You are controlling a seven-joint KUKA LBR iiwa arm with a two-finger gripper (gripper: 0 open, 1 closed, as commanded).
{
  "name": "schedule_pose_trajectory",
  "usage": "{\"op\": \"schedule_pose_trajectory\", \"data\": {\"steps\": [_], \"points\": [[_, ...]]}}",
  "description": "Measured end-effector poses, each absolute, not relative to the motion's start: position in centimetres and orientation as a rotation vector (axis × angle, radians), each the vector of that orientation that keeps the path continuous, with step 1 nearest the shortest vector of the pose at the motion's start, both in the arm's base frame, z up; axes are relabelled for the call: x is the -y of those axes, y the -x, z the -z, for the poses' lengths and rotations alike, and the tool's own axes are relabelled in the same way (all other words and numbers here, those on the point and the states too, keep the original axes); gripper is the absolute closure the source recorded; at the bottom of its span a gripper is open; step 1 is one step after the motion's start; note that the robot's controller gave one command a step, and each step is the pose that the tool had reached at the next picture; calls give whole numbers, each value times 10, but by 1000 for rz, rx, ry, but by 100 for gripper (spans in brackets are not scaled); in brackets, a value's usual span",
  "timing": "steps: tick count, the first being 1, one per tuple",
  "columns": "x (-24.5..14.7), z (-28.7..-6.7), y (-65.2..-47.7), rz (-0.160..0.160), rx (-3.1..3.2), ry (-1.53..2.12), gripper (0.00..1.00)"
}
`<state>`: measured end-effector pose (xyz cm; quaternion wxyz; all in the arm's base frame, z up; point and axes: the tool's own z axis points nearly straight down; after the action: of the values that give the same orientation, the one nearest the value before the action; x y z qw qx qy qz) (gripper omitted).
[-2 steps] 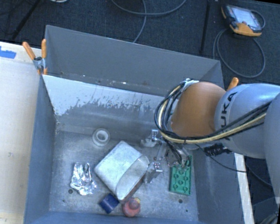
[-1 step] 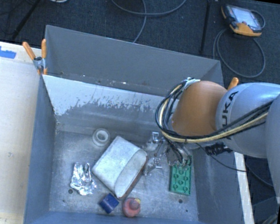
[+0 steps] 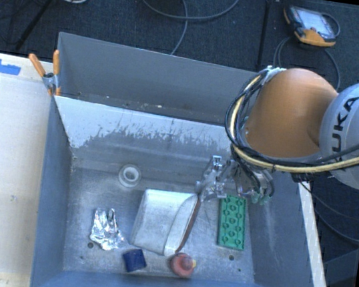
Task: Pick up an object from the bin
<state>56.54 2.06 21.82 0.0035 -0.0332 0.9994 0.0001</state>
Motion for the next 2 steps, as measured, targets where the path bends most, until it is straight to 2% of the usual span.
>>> {"op": "schedule_pose_trajectory", "data": {"steps": [1,2], "points": [[25,-254,-557,2,-3130,221,100],[8,-236,-552,-1,-3137,146,100]]}}
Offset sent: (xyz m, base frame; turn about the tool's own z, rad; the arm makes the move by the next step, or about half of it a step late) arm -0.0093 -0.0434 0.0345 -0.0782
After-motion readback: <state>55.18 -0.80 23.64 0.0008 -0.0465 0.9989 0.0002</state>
